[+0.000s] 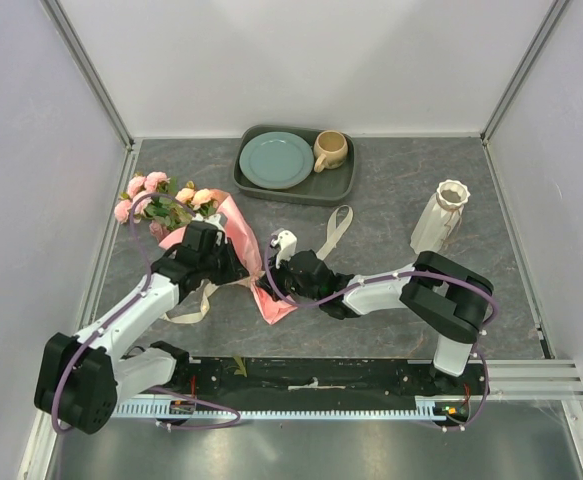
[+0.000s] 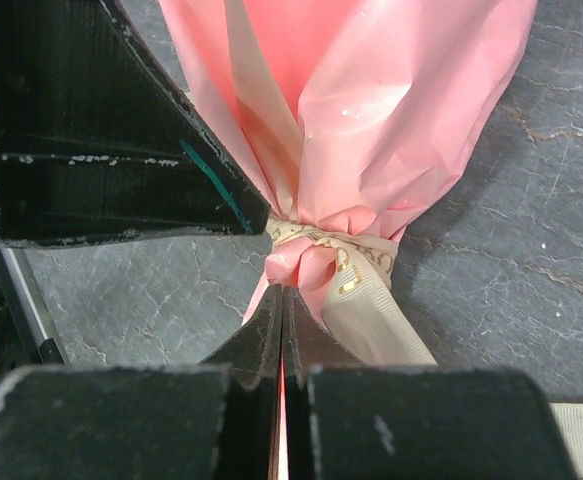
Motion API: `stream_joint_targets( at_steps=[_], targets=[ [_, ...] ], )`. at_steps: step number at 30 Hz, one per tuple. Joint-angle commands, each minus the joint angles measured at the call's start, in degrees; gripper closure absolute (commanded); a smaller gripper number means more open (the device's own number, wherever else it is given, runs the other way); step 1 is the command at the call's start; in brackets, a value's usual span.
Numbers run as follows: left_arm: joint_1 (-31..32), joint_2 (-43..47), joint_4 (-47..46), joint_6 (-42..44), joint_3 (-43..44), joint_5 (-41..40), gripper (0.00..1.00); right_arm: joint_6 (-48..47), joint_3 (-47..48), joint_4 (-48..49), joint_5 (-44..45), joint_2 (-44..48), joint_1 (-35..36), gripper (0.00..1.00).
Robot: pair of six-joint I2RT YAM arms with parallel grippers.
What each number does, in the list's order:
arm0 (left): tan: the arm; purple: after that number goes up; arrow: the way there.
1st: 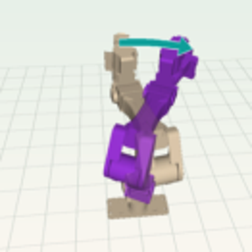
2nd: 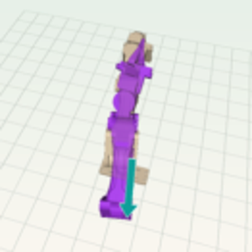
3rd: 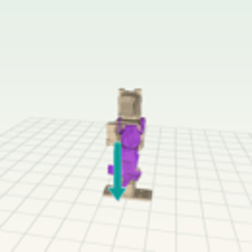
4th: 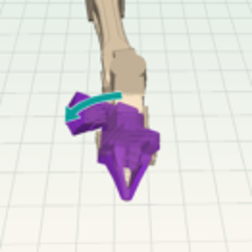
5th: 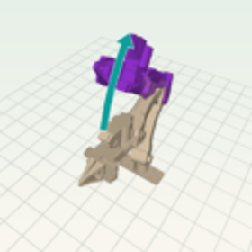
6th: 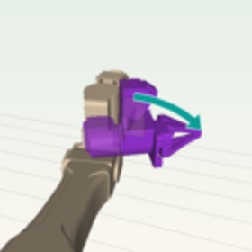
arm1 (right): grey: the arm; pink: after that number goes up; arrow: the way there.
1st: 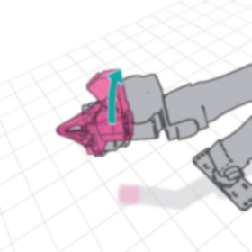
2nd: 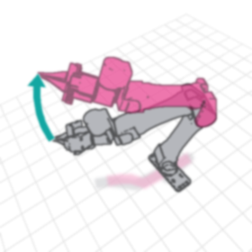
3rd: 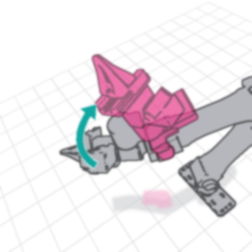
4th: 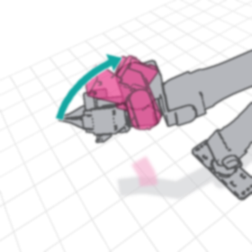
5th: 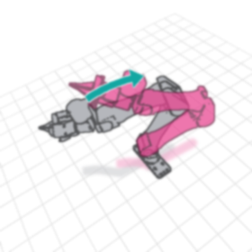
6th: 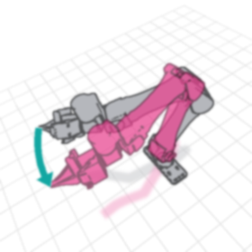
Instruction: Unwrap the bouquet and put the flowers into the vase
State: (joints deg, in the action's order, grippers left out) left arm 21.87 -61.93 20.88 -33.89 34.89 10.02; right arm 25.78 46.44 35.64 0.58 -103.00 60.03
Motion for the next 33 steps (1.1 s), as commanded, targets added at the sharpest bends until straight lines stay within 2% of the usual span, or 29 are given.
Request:
stream_joint_targets(
  at_steps=[1, 5, 13, 17, 26, 33],
  targets=[
    [-0.07, -3.36, -0.58, 4.97, 3.24, -0.62, 0.88, 1.90, -0.55, -1.10, 2.67, -1.06, 0.09, 1.00],
    [1.33, -7.32, 0.73, 7.17, 5.27, -1.84, 0.90, 2.52, -0.64, -1.89, 3.38, -1.15, 0.09, 1.00],
    [3.35, -9.78, 0.74, 8.22, 7.47, -2.64, 0.77, 2.78, -0.47, -1.54, 2.23, -1.68, 0.09, 1.00],
    [4.41, -11.01, 0.91, 8.23, 8.00, -2.90, 0.75, 2.78, -0.38, -1.27, 1.79, -1.76, 0.00, 1.00],
    [6.78, -13.13, 3.02, 8.66, 9.31, -8.26, 0.79, 2.78, -0.38, -1.27, 1.44, -1.85, 0.00, 1.00],
    [9.51, -15.59, 7.85, 8.93, 10.90, -13.01, 0.75, 2.70, -0.20, -1.36, 1.44, -1.85, 0.09, 1.00]
  ],
)
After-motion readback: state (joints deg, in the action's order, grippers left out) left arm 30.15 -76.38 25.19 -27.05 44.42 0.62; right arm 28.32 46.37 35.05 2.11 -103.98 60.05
